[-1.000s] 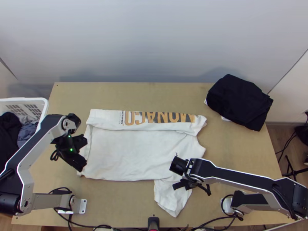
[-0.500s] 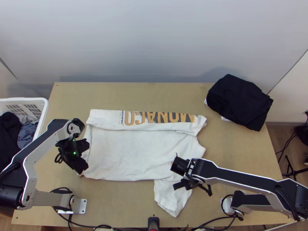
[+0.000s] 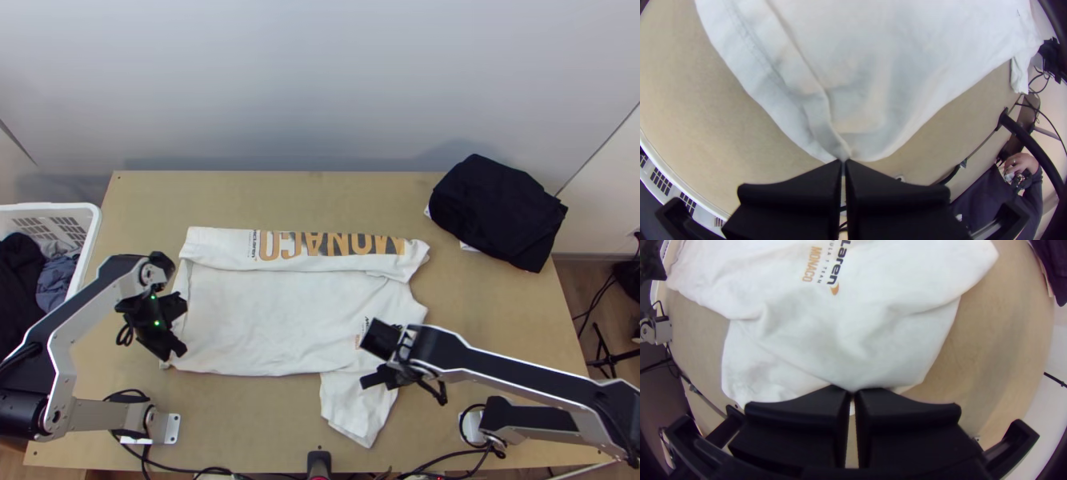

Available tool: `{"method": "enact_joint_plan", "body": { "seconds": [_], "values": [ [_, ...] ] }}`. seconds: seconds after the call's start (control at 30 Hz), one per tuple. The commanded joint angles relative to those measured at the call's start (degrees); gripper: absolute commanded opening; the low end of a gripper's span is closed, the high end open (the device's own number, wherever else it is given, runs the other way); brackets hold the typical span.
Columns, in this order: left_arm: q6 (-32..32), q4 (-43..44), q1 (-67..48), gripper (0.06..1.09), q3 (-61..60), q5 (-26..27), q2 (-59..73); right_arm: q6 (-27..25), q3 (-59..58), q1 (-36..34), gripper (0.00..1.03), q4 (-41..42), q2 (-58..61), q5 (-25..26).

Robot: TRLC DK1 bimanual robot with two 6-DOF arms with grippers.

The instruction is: Fold the t-shirt

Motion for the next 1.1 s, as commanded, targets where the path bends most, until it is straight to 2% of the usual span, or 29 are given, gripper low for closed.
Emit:
{"method": "enact_joint_plan", "body": {
  "seconds": [0.0, 0.17, 0.33, 0.5, 0.7, 0.93, 1.07],
  "values": [
    [3.71, 0.67, 6.61, 0.1, 1.88, 0.38, -0.31, -2.3, 0.24, -4.6, 0.03, -1.93, -6.59, 0.07],
    [5.82, 1.02, 11.1, 0.1, 3.91, 0.38, 0.57, -6.43, -2.22, -9.7, 0.03, -2.02, -11.78, -0.02],
    [6.18, 1.55, 12.15, 0.1, 5.66, 0.74, 1.18, -7.13, -1.52, -11.11, 0.03, -2.02, -13.89, -0.02],
    [4.07, 0.84, 11.45, 0.1, 11.82, 5.48, 1.53, -8.54, 1.56, -12.16, 0.03, -2.02, -13.98, -0.02],
    [0.11, -0.56, 11.62, 0.1, 22.63, 10.84, 4.96, -15.83, 6.13, -17.17, 0.03, 0.71, -14.42, -0.73],
    [-0.33, -1.53, 12.06, 0.1, 29.04, 11.72, 8.13, -24.36, 14.3, -27.28, 0.03, 2.2, -10.9, -6.97],
    [-0.5, -1.71, 11.89, 0.1, 32.38, 11.72, 10.15, -28.05, 18.43, -32.46, 0.03, 2.38, -6.77, -8.02]
  ]
}}
